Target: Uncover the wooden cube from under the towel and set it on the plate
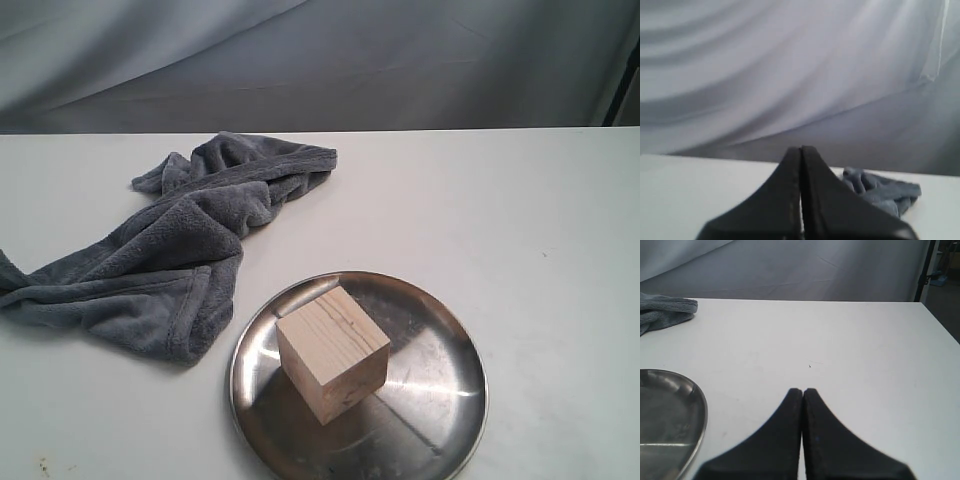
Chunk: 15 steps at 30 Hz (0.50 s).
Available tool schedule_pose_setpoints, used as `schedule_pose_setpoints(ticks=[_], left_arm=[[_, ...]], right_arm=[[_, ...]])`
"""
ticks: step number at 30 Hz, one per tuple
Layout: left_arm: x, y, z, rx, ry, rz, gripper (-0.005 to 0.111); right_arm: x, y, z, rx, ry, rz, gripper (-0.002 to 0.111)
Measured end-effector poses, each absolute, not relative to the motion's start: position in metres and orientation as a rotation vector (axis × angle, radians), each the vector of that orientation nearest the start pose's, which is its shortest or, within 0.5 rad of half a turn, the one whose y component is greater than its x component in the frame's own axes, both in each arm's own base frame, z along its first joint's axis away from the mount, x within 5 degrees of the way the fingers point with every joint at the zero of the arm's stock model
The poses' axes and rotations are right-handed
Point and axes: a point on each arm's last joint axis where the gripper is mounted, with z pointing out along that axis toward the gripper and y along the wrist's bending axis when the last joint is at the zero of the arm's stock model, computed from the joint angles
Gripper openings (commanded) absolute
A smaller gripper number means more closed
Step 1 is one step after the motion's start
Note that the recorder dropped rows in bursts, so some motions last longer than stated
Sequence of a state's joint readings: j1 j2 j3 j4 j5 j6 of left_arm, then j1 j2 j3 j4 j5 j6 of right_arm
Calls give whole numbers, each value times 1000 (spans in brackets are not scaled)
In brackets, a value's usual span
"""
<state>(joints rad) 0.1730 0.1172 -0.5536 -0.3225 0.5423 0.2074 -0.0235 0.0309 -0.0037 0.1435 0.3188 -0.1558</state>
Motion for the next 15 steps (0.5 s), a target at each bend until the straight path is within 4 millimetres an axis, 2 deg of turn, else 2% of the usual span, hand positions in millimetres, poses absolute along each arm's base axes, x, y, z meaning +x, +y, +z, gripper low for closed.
schedule_pose_setpoints(ticks=[4, 15], left_arm=[[-1, -15, 343, -51, 1421, -33, 0], [-2, -15, 343, -54, 1411, -50, 0]], right_arm=[[56, 3, 184, -28, 1826, 11, 0], [56, 3, 184, -28, 1831, 11, 0]])
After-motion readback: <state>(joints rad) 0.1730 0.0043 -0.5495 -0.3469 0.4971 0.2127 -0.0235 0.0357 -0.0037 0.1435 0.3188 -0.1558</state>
